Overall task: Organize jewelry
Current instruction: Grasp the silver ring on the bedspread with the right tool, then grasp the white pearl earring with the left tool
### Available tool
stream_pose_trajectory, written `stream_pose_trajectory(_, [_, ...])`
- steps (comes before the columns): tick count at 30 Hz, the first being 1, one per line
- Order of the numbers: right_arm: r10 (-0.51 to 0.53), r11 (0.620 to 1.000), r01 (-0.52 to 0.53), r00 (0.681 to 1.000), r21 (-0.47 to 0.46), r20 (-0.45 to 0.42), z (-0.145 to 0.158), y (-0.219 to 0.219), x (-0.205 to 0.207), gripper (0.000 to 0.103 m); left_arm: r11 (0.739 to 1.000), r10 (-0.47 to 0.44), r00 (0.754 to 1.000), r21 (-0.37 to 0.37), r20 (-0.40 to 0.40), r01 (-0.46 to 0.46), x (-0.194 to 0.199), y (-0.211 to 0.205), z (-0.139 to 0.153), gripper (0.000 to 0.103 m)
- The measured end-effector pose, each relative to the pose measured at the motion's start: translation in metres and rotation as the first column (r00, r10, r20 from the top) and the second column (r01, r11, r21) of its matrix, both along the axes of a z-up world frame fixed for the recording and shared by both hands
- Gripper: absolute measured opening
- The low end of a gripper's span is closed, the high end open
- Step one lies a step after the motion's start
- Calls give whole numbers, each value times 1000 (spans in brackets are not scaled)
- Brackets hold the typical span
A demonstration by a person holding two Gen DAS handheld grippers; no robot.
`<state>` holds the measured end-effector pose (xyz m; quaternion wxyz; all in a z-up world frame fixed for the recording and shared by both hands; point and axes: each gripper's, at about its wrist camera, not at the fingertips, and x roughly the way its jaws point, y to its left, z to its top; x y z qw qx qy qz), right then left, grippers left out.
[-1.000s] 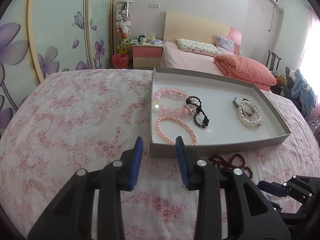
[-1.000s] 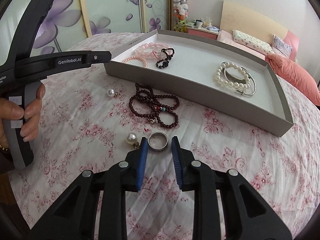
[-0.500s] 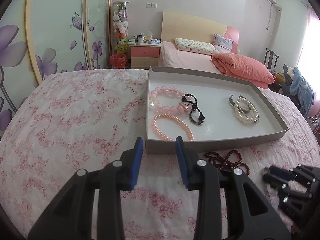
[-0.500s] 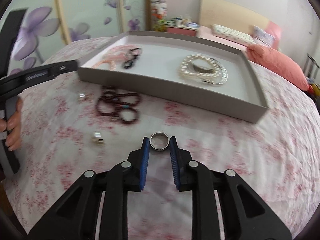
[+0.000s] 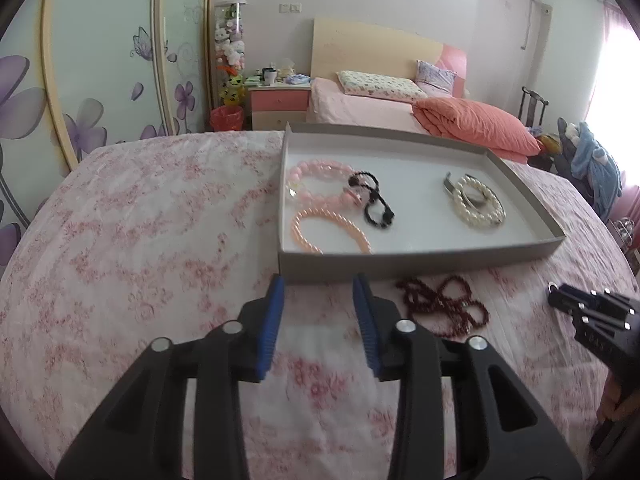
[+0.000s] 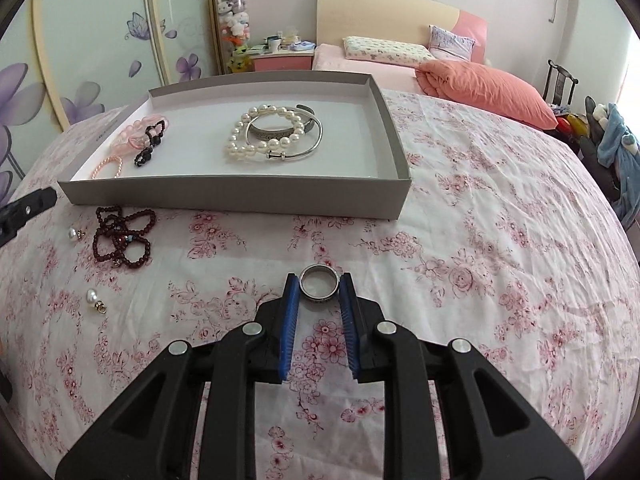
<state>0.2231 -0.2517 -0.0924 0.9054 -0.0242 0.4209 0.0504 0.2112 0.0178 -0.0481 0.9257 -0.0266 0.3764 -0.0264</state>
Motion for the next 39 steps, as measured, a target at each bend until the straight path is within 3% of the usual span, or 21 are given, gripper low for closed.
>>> stream_pose_trajectory(8, [1, 1000, -1, 1000, 8, -1, 0, -2, -2, 22, 994, -91, 995, 48, -51, 93, -6, -25, -17, 40])
stream_pose_trajectory(18, [6, 1000, -6, 1000, 10, -2, 0, -2, -2, 22, 989, -100, 988, 93, -120, 111, 6, -44, -28, 40])
stream_pose_trajectory(21, [5, 1000, -5, 1000, 9, -1, 0, -2, -2, 22, 990, -86, 988, 99, -128, 99, 10, -46, -30, 37])
stream_pose_trajectory(25, [6, 1000, -6, 1000, 8, -1, 0, -2, -2, 22, 992, -59, 989, 105, -133, 74, 13, -45, -30, 16])
stream_pose_trajectory(39, [17, 1000, -17, 1000, 27, -4, 0, 4, 8, 22, 991, 13, 993, 133, -120, 3, 6, -25, -31, 16])
